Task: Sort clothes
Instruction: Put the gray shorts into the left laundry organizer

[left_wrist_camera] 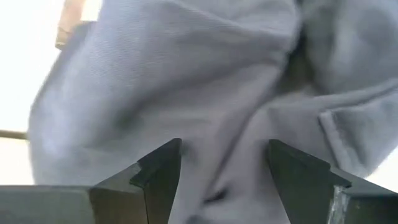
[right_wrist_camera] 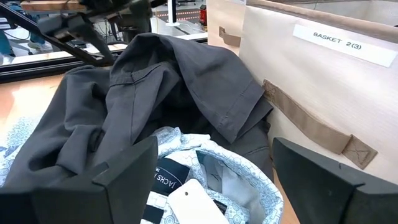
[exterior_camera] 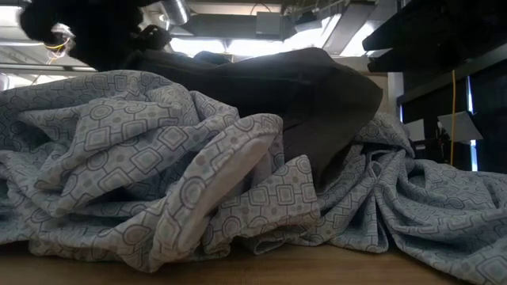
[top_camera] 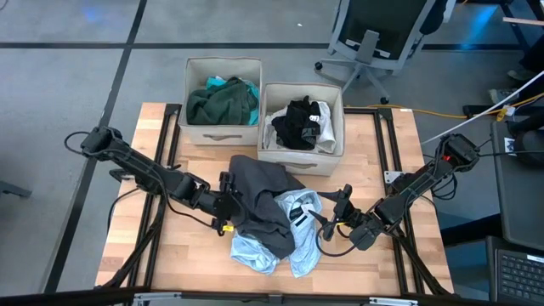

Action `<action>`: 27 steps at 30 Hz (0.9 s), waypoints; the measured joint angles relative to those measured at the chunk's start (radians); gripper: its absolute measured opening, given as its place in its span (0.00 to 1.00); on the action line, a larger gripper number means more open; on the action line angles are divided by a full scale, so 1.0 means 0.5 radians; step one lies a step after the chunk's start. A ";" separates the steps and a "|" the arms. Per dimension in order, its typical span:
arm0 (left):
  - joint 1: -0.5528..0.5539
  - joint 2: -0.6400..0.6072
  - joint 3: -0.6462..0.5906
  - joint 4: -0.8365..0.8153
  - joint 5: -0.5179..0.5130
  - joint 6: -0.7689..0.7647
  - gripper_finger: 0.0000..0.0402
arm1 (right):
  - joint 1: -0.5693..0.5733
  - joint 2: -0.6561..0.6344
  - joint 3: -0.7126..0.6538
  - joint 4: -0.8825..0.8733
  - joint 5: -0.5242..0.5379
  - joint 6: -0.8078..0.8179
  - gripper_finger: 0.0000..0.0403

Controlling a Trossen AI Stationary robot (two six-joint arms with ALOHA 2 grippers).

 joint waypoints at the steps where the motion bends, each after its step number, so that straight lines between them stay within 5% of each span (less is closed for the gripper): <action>1: 0.008 0.000 -0.022 0.045 -0.044 0.011 0.57 | 0.000 0.000 0.000 0.000 0.000 0.000 0.78; 9: 0.095 0.000 -0.213 0.327 -0.117 0.101 0.57 | 0.000 0.000 0.000 0.000 0.002 0.000 0.78; 15: 0.159 0.000 -0.373 0.564 0.020 0.097 0.53 | 0.000 0.000 0.000 -0.001 0.005 -0.001 0.78; 27: 0.194 0.000 -0.478 0.602 0.140 0.100 0.04 | 0.000 0.000 0.000 -0.002 0.006 -0.001 0.78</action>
